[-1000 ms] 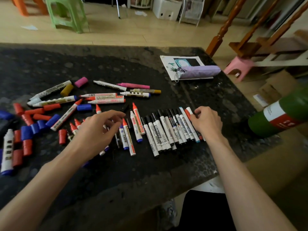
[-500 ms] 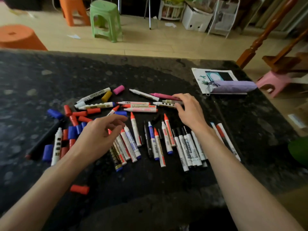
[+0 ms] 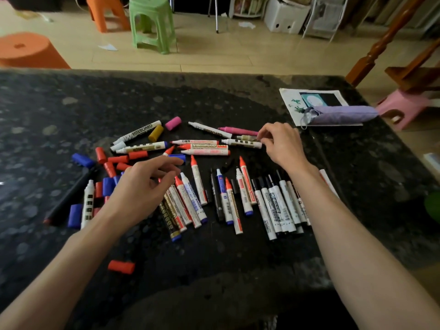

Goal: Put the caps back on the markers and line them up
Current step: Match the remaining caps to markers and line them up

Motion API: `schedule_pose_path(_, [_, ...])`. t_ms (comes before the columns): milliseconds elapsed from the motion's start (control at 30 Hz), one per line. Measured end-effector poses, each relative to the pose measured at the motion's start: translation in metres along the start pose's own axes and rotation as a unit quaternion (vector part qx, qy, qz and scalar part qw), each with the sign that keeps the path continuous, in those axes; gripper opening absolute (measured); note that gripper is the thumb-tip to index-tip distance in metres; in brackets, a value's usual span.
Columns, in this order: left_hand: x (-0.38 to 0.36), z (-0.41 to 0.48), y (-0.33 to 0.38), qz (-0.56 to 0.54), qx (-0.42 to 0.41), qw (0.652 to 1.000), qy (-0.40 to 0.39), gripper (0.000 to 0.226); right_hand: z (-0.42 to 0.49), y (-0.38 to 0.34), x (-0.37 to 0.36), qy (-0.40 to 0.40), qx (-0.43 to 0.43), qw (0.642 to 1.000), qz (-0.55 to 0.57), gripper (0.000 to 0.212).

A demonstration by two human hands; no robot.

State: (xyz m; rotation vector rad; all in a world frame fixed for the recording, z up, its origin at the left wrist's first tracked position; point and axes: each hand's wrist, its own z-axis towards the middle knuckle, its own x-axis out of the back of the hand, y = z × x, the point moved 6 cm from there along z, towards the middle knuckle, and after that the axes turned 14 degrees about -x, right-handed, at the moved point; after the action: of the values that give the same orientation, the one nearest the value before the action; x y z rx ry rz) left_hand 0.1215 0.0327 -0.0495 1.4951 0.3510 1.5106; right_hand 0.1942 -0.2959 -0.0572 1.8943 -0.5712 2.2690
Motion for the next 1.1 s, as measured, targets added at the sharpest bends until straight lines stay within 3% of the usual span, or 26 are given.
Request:
schedule_pose_path(167, [-0.004,0.004,0.002,-0.004,-0.008,1.0,0.005,0.031,0.004,0.002,-0.006,-0.02,-0.002,0.999,-0.048,0.03])
schedule_pose_path(400, [-0.009,0.011,0.011,-0.005,-0.007,1.0,0.0,0.03,0.009,0.007,-0.001,-0.007,-0.01,1.0,0.013,0.031])
schedule_pose_path(767, [-0.009,0.012,0.014,-0.004,0.003,1.0,-0.007,0.03,0.007,0.013,-0.01,-0.017,-0.023,0.999,-0.045,0.033])
schedule_pose_path(1000, [-0.007,0.011,0.014,-0.006,0.003,1.0,-0.004,0.029,0.007,0.018,-0.004,0.004,-0.057,0.998,-0.002,0.022])
schedule_pose_path(1100, [-0.008,0.012,0.009,0.003,0.013,1.0,-0.02,0.029,0.0,0.002,0.004,-0.02,-0.06,0.994,0.092,0.021])
